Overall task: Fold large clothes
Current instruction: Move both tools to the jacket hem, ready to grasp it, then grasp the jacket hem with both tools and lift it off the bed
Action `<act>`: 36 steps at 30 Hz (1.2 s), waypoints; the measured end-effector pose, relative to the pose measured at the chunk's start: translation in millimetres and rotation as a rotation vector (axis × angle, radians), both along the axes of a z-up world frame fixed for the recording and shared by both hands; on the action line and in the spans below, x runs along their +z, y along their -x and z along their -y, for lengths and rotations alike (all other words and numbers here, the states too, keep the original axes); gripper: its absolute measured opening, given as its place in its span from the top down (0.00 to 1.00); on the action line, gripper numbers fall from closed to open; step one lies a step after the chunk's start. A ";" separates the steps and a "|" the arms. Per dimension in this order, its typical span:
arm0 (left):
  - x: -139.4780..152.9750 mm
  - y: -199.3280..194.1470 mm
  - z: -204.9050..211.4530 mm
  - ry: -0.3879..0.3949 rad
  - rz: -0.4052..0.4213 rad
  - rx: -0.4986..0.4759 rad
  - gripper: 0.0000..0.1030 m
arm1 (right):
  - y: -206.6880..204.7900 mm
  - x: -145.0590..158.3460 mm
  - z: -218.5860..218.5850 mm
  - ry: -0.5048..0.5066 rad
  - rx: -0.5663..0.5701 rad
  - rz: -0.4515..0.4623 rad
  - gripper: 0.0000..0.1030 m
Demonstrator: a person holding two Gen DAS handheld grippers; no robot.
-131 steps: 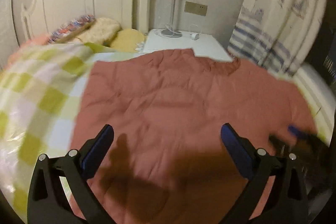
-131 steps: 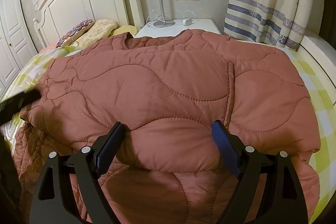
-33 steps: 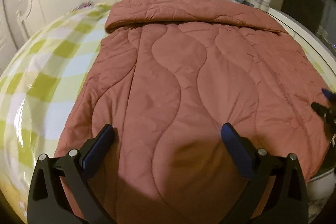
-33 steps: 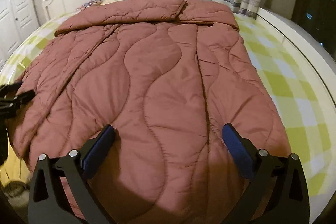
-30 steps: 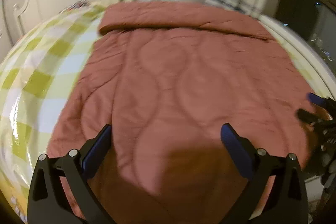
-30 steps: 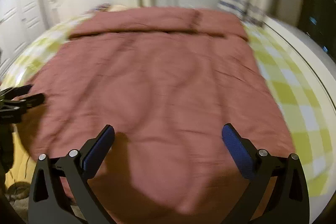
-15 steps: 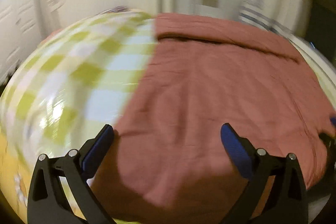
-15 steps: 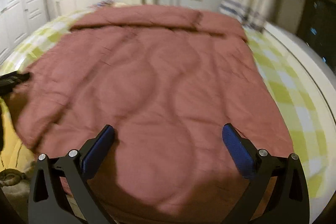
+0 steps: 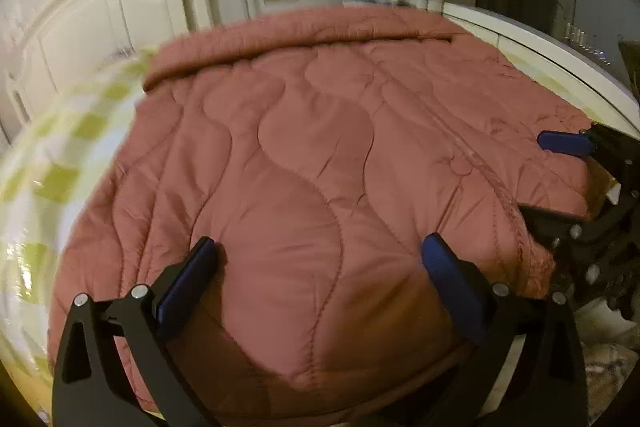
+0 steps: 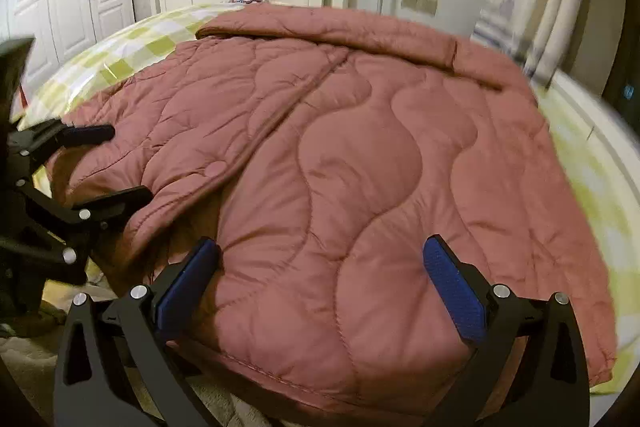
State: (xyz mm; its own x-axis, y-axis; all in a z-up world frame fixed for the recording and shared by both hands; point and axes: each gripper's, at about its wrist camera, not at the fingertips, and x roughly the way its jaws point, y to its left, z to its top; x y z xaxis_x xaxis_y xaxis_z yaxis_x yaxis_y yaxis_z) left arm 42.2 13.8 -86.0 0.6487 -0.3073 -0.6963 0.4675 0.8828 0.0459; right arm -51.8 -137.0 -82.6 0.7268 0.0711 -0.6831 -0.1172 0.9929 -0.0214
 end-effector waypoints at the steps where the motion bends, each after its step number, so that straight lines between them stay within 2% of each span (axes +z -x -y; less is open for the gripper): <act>1: 2.8 -2.4 -3.5 0.000 -0.006 0.014 0.02 | 0.1 2.5 3.4 0.004 -0.005 -0.004 0.05; 5: 17.6 -7.3 -37.6 0.074 0.019 0.128 0.02 | 12.0 18.3 23.3 0.033 -0.091 0.052 0.05; 9: -1.1 -30.9 -65.7 0.055 -0.061 0.243 0.02 | 12.0 -1.3 60.5 0.003 -0.178 -0.017 0.04; 10: -0.7 -31.2 -68.4 0.056 -0.037 0.237 0.02 | 16.2 -3.6 69.8 -0.050 -0.175 0.007 0.04; 11: -0.8 -30.4 -68.1 0.043 -0.031 0.232 0.02 | 19.1 -4.0 73.9 -0.060 -0.184 0.010 0.05; 15: 0.2 -27.7 -68.7 0.039 -0.026 0.232 0.02 | 30.8 7.0 81.6 -0.008 -0.232 0.049 0.05; 18: -0.3 -27.3 -72.7 0.049 -0.023 0.247 0.02 | 35.7 4.8 101.6 -0.036 -0.301 0.047 0.05; 20: 4.7 -21.0 -77.8 0.073 -0.009 0.264 0.02 | 33.1 -7.6 110.5 -0.039 -0.302 0.003 0.05; 24: 15.8 -22.9 -106.1 0.145 0.023 0.346 0.02 | 42.8 -0.4 121.5 -0.055 -0.319 0.049 0.05; 26: 14.3 -27.9 -118.7 0.178 -0.008 0.373 0.02 | 46.6 2.4 133.4 -0.058 -0.359 0.065 0.05; 28: 6.1 -33.9 -130.3 0.208 -0.059 0.389 0.02 | 49.8 1.4 154.5 -0.102 -0.414 0.063 0.05; 31: 1.2 -28.1 -126.1 0.177 -0.036 0.351 0.02 | 53.9 -8.8 181.3 -0.211 -0.444 0.036 0.05; 32: 1.2 -27.0 -123.8 0.173 -0.035 0.338 0.02 | 57.3 -8.4 178.3 -0.209 -0.434 0.053 0.04; 33: 1.8 -24.8 -119.5 0.185 -0.043 0.305 0.02 | 58.2 -8.8 173.2 -0.203 -0.408 0.045 0.05; 35: 4.4 -19.1 -108.0 0.234 -0.075 0.217 0.03 | 59.0 -5.8 160.0 -0.233 -0.314 0.052 0.35; 36: 5.4 -16.5 -100.1 0.254 -0.096 0.163 0.03 | 59.9 -5.5 152.9 -0.284 -0.263 0.052 0.40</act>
